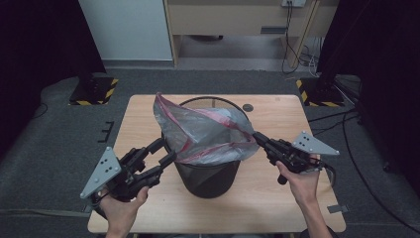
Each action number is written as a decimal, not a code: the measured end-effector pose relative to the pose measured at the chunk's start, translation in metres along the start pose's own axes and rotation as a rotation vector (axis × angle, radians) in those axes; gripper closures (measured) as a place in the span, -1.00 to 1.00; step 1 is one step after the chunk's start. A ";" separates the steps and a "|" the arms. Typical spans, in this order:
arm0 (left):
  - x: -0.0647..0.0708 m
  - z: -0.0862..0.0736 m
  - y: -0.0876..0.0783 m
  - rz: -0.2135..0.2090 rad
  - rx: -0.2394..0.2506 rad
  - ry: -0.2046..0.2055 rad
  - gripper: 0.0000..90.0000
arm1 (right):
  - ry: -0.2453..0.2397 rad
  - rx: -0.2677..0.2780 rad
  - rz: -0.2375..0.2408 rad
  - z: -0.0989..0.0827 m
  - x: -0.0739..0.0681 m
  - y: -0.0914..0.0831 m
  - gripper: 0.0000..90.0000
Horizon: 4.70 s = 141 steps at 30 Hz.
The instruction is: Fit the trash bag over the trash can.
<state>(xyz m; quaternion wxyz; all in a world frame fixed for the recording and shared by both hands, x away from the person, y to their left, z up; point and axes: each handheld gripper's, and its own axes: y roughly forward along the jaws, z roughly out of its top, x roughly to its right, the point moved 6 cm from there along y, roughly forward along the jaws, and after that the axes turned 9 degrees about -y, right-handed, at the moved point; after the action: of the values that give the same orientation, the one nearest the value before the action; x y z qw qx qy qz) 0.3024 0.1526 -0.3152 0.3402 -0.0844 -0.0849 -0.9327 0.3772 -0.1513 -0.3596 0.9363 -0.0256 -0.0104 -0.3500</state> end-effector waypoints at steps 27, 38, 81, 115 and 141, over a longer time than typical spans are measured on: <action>-0.024 -0.047 -0.026 0.165 -0.190 -0.092 1.00 | 0.023 -0.033 0.039 -0.003 -0.007 -0.008 0.98; -0.026 -0.083 -0.016 0.147 -0.258 -0.143 1.00 | 0.055 -0.144 0.059 -0.019 -0.015 0.001 1.00; -0.028 -0.015 -0.021 0.153 0.035 -0.054 -0.20 | -0.050 0.050 0.029 0.027 -0.003 -0.006 -0.19; -0.082 -0.053 0.000 0.257 -0.173 -0.150 0.99 | 0.019 -0.092 -0.123 -0.014 0.028 0.019 0.94; -0.120 0.004 0.028 0.199 -0.039 -0.128 -0.19 | -0.063 -0.015 0.004 0.044 0.039 0.053 -0.19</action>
<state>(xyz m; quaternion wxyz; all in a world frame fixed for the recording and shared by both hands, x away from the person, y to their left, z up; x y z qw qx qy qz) 0.4117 0.2069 -0.3339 0.4234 -0.1582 -0.0795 -0.8885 0.4418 -0.1343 -0.3160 0.9360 -0.0437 -0.0370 -0.3474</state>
